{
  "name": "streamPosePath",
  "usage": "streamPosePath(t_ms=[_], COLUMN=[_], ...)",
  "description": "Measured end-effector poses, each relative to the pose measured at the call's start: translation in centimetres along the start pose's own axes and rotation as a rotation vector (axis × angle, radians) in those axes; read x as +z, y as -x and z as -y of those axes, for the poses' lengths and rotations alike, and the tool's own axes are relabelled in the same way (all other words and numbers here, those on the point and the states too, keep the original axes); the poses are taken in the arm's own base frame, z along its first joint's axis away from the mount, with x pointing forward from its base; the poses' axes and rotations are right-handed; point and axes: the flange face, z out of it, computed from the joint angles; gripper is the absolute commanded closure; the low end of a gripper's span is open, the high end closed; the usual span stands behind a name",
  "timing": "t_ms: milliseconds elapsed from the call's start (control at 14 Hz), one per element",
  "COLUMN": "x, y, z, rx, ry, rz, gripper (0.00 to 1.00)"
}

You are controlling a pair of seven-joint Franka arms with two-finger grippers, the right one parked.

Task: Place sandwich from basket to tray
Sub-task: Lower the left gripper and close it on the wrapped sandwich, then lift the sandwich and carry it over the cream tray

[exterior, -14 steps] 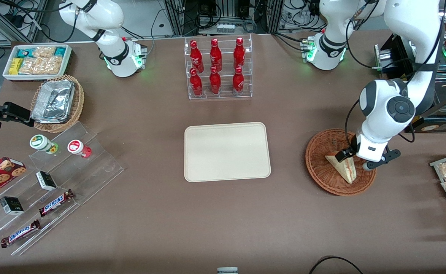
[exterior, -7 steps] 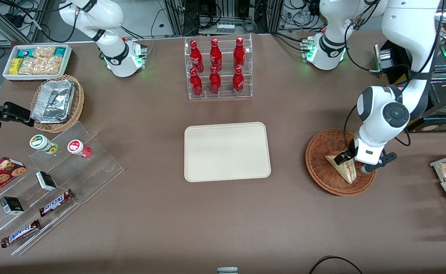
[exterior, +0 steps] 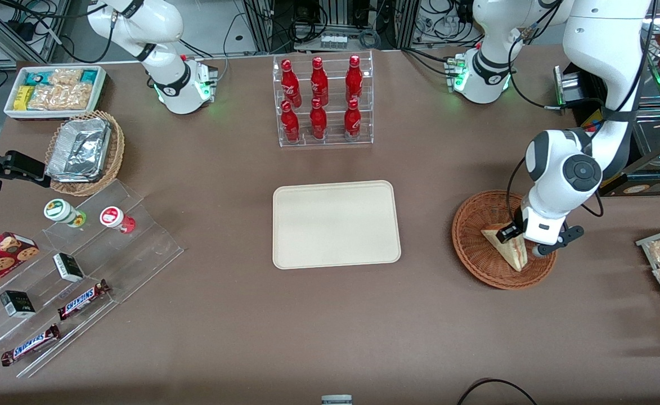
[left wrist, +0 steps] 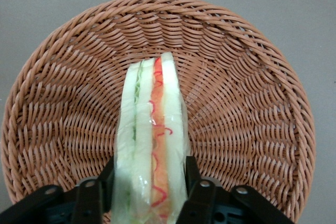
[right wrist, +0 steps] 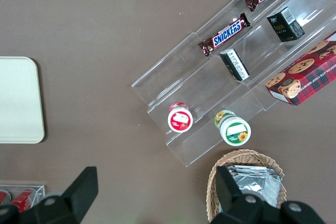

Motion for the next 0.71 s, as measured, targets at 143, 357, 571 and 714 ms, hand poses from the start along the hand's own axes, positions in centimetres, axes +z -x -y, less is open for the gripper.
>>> streamPosePath(t_ms=[143, 357, 571, 714], x=[0.0, -1.1, -5.7, -10.0], y=[0.0, -0.1, -0.7, -0.6], z=[-0.1, -0.6, -2.2, -4.9], rx=[0.0, 0.006, 0.044, 0.091], ry=[0.001, -0.005, -0.022, -0.034], rz=[0.0, 0.006, 0.025, 0.037], gripper=[1.0, 1.0, 1.0, 1.0])
